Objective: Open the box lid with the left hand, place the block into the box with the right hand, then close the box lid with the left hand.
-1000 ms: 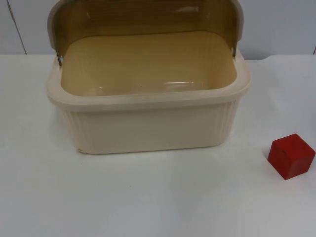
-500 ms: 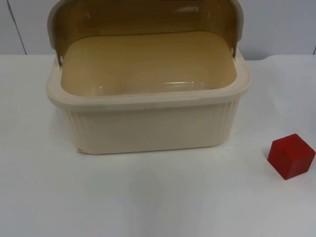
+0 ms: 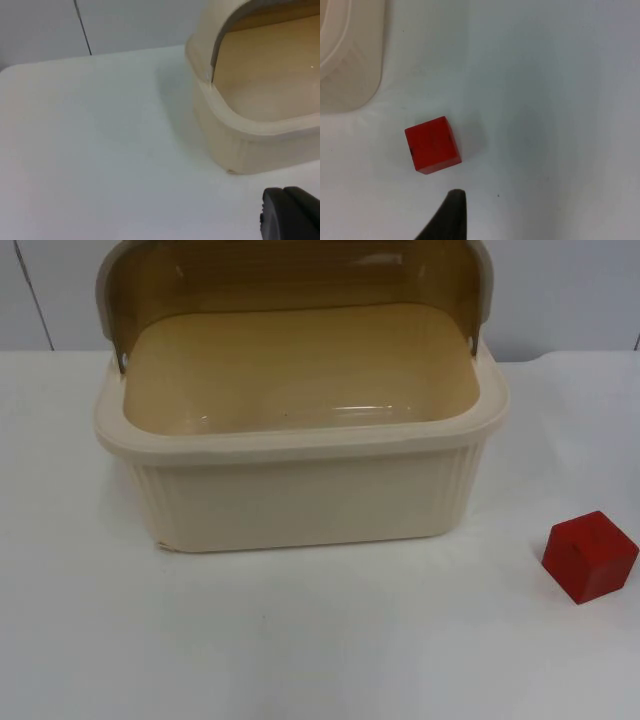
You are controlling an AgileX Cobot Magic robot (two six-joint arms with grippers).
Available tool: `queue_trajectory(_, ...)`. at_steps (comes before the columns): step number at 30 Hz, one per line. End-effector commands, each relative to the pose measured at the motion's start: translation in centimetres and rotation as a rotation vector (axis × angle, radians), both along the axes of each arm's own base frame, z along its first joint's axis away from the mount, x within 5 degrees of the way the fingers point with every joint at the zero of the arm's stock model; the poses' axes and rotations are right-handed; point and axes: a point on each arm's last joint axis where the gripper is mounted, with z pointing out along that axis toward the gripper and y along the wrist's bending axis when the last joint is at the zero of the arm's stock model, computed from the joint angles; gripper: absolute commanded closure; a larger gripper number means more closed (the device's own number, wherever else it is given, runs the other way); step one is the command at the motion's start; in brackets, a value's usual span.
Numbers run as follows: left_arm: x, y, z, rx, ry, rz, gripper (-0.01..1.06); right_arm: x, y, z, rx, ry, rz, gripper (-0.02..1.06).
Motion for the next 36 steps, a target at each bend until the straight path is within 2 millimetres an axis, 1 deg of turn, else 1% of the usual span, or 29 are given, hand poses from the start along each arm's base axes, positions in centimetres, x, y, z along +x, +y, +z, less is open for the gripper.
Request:
queue_trajectory(1,-0.8,-0.1,-0.2,-0.017,0.008,-0.002,1.05,0.1,-0.1,0.4,0.003,-0.026,-0.007,-0.01)
queue_trajectory(3,-1.7,-0.1,-0.2,-0.019,-0.010,-0.005,1.05,0.1,-0.1,0.4,0.003,-0.026,-0.007,-0.01)
queue_trajectory(6,-2.3,-0.1,-0.3,-0.024,-0.012,-0.004,1.05,0.1,-0.1,0.4,0.003,-0.026,-0.007,-0.01)
queue_trajectory(8,-2.3,-0.1,-0.3,-0.024,-0.011,-0.004,1.05,0.1,-0.1,0.4,0.003,-0.032,-0.007,-0.01)
queue_trajectory(12,-2.3,-0.1,-0.4,-0.024,-0.004,-0.005,1.05,0.7,-0.1,0.9,0.007,-0.110,-0.008,-0.01)
queue_trajectory(20,-2.3,-0.1,-0.4,-0.024,-0.003,-0.005,1.05,1.2,-0.1,1.5,0.011,-0.198,-0.009,-0.01)
queue_trajectory(31,-2.3,-0.1,-0.4,-0.024,-0.003,-0.005,1.05,1.2,-0.1,1.5,0.011,-0.195,-0.009,-0.01)
queue_trajectory(36,-2.3,-0.1,-0.4,-0.023,-0.002,-0.005,1.05,1.2,0.1,2.5,0.031,-0.118,-0.009,-0.01)
